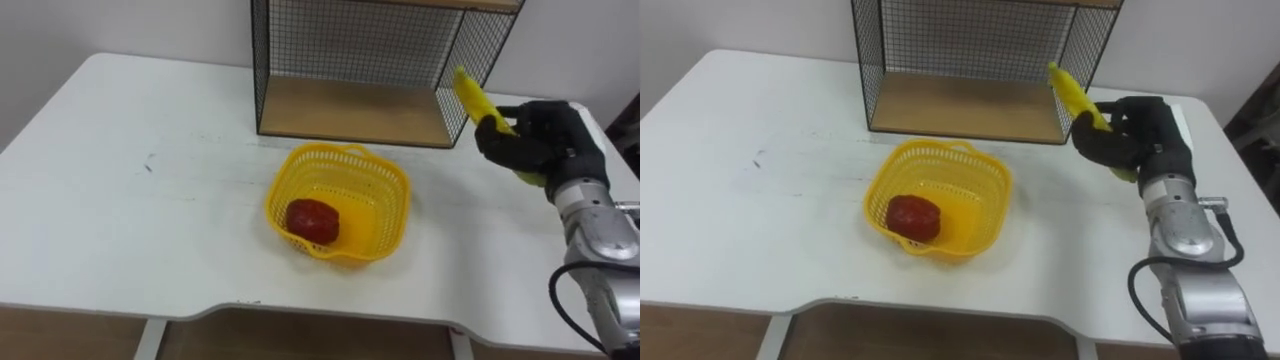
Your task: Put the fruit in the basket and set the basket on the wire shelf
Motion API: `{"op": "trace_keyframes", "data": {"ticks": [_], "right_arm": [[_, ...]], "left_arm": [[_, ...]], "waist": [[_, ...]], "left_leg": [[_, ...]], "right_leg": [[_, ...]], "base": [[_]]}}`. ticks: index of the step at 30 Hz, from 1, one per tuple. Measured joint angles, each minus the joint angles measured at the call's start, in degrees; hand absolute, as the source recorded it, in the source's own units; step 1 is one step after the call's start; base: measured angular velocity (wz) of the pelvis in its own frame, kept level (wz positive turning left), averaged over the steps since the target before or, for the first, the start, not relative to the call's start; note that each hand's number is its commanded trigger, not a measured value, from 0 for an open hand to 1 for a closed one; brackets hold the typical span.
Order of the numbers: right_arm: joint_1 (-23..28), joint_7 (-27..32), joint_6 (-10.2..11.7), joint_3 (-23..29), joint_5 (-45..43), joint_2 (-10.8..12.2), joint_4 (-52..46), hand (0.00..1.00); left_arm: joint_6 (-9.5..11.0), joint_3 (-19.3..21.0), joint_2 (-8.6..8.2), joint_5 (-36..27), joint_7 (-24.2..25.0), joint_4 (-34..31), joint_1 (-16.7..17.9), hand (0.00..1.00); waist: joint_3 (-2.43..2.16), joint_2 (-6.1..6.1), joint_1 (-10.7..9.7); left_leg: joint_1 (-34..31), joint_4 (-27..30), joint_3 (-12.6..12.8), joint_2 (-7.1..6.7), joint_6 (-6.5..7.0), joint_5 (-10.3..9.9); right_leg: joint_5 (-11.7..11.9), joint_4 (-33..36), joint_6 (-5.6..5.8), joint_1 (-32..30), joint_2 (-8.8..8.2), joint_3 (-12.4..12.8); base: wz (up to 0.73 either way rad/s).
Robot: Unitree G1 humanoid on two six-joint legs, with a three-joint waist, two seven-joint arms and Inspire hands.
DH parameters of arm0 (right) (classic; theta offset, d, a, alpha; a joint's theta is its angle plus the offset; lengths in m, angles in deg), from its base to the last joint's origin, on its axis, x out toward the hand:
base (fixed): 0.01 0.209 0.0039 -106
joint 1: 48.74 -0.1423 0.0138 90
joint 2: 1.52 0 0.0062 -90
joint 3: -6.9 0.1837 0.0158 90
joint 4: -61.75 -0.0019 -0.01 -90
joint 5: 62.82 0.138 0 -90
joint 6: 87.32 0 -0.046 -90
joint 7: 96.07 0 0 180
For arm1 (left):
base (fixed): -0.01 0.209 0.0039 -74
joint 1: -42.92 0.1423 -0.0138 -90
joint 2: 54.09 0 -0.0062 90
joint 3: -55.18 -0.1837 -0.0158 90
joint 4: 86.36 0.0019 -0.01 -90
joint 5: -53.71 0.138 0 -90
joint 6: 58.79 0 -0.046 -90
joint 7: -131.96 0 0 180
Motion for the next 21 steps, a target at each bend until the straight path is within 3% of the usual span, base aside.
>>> {"op": "trace_keyframes", "data": {"ticks": [10,21], "right_arm": [[0.29,-5.53,-0.08,-3.03,-3.71,0.15,-7.99,1.00],[0.33,-17.53,-1.68,-4.69,-13.91,0.17,-12.68,1.00]], "left_arm": [[0.07,-0.51,-0.43,-0.54,-0.01,-0.44,-0.58,0.00],[0.07,-1.21,-0.18,-1.06,0.02,-0.07,-2.35,0.00]], "waist": [[-0.13,-0.33,0.50],[0.34,-1.38,0.70]], "left_leg": [[0.06,-0.12,0.59,0.02,0.01,0.01],[-0.96,0.06,0.71,0.09,0.01,0.00]], "right_leg": [[0.00,-0.21,0.01,-0.64,0.08,0.90],[0.24,0.01,0.04,-1.35,0.11,0.71]], "base": [[-0.04],[0.00]]}}
